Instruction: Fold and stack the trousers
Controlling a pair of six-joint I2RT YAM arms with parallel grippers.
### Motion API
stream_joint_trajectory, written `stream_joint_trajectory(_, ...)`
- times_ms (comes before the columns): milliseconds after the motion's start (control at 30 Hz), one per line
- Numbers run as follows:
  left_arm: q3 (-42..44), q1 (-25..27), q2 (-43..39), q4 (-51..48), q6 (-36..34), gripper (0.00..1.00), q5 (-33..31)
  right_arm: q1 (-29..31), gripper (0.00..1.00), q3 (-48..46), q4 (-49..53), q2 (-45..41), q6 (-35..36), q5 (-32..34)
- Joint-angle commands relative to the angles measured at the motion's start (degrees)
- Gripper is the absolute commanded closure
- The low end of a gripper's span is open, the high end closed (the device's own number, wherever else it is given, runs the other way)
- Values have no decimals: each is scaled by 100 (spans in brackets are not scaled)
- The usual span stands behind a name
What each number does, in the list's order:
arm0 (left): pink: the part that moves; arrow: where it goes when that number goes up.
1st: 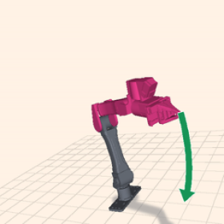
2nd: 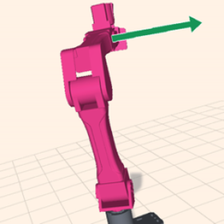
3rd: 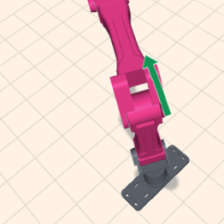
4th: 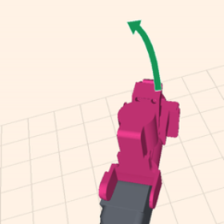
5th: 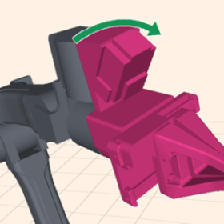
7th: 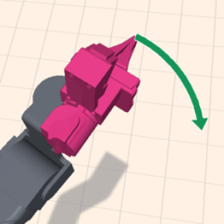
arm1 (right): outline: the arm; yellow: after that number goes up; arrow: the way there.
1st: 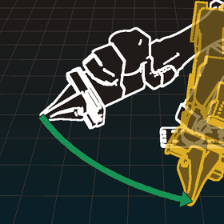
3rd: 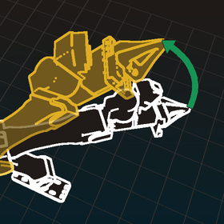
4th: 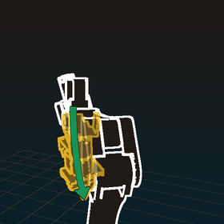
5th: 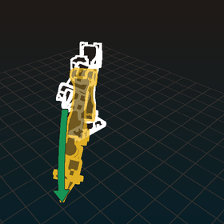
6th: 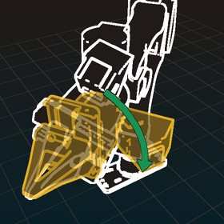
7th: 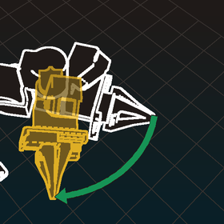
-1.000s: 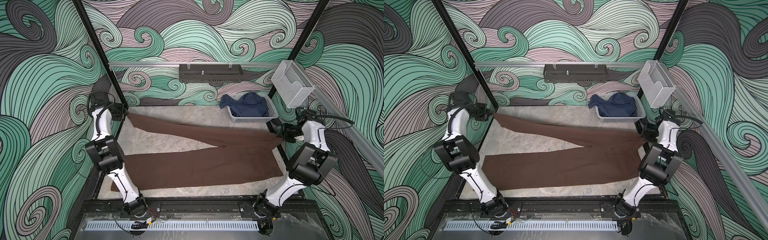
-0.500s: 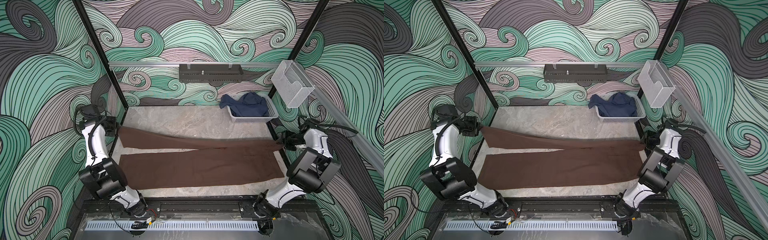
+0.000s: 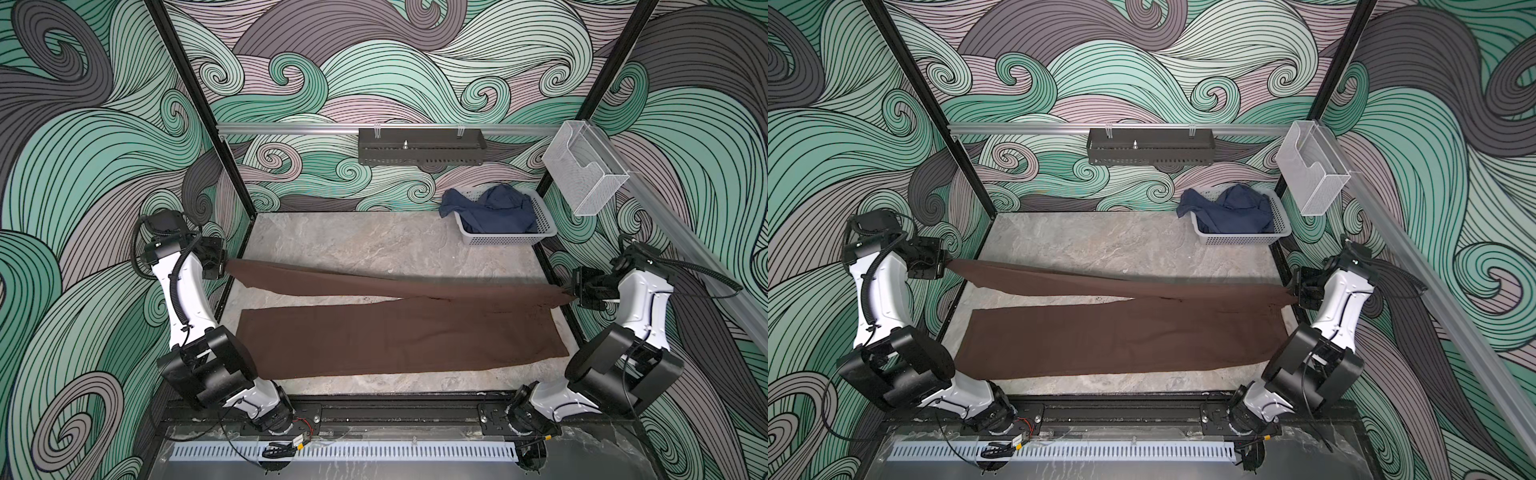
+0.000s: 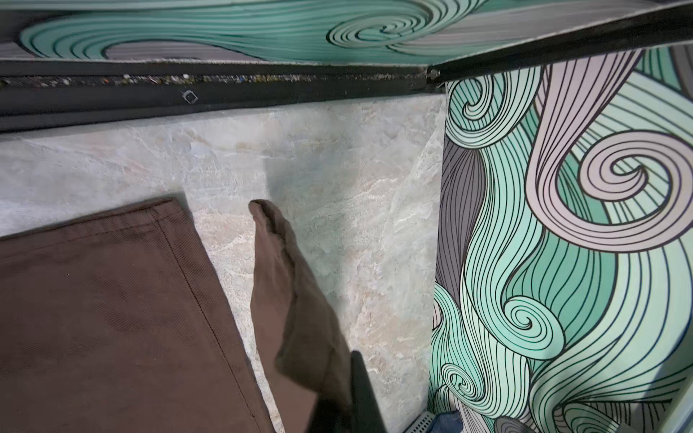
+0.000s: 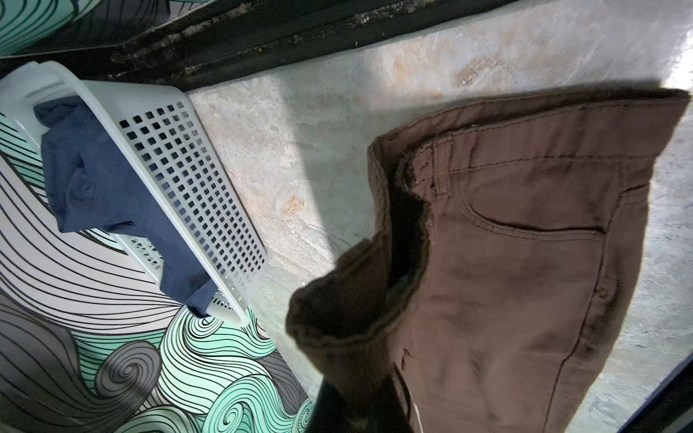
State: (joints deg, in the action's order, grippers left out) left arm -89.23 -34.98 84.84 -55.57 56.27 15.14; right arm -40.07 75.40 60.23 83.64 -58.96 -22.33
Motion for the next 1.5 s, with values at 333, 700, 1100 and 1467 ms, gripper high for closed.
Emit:
stream_joint_trajectory(333,1782,-670,-1045,290,-523,100,-305,-323,100,-1434,-227,-401,519,715)
stream_joint_trajectory(700,2938,-1257,-1382,629,-767,100,60,-721,100,-2326,-775,-242,882,580)
stream_joint_trajectory(1100,2158,-1435,-1253,32,-791,100,178,-834,100,-1510,-168,-88,940,393)
stream_joint_trajectory(1467,3577,-1520,-1454,583,-957,100,74,-870,100,-2488,-848,142,1053,758)
